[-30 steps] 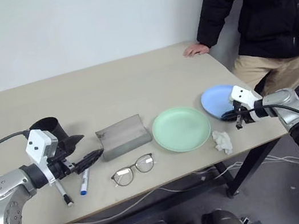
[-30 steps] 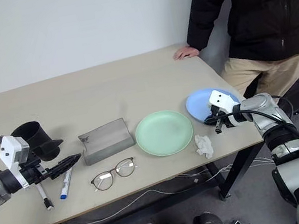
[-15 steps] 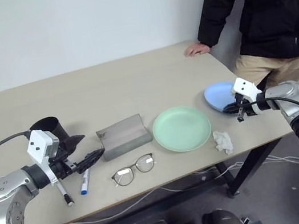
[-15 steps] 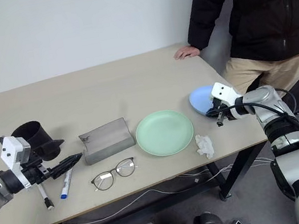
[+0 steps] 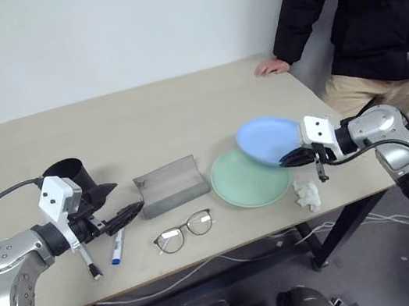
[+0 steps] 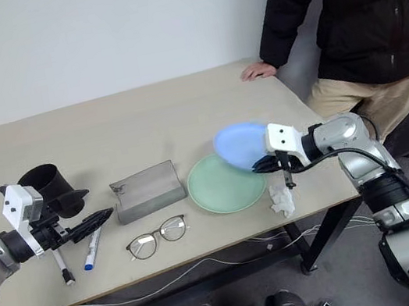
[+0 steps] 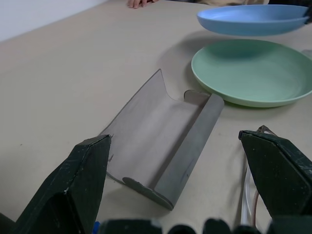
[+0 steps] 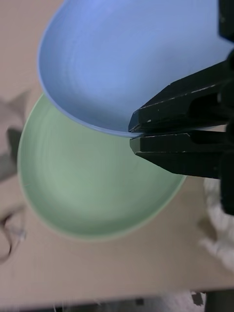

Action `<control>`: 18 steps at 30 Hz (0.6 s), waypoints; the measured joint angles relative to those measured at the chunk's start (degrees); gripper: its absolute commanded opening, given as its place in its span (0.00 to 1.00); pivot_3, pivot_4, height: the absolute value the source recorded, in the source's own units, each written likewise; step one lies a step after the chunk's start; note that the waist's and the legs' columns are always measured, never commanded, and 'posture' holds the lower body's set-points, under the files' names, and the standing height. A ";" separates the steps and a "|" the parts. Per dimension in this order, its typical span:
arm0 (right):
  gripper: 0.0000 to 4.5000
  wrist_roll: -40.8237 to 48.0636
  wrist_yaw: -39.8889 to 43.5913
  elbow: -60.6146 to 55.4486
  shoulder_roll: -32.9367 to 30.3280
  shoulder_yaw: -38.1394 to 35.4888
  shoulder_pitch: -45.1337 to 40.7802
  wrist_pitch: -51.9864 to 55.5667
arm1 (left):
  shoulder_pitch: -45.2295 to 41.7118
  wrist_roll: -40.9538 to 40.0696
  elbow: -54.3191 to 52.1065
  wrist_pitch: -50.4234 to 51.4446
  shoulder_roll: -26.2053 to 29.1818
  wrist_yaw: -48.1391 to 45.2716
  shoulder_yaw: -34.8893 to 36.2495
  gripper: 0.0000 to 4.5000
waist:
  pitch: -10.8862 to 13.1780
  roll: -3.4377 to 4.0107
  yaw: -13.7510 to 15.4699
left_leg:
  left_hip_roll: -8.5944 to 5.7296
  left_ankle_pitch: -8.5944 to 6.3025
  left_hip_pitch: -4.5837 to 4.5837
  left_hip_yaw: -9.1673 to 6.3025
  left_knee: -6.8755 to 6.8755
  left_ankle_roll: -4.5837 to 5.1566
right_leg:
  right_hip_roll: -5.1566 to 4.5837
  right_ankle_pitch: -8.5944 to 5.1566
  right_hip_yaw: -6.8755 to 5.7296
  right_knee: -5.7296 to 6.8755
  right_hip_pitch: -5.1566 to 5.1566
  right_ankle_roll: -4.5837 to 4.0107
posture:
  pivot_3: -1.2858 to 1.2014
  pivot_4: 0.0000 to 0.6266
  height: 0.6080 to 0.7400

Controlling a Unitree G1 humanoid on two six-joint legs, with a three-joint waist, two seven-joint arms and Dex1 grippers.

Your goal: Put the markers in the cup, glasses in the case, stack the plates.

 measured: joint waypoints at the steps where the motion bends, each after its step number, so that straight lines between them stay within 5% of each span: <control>1: 0.01 0.01 0.22 -1.39 0.01 0.45 0.35 -0.56 | 0.00 0.00 0.00 0.00 0.00 -0.04 0.00 1.00 | 0.00 0.00 0.00 | 0.02 0.00 0.01 -0.01 0.00 0.00 | 0.01 0.00 -0.01 0.00 0.02 0.00 | 0.52 0.00 0.71; 18: 0.01 -0.25 -0.65 -3.76 5.07 6.67 2.31 -2.02 | 1.82 -0.07 -0.03 -0.02 0.00 0.09 1.18 1.00 | 0.00 -0.01 0.01 | 0.05 -0.01 -0.01 0.01 -0.01 -0.01 | 0.01 0.00 -0.04 -0.03 -0.02 0.00 | 0.52 0.00 0.71</control>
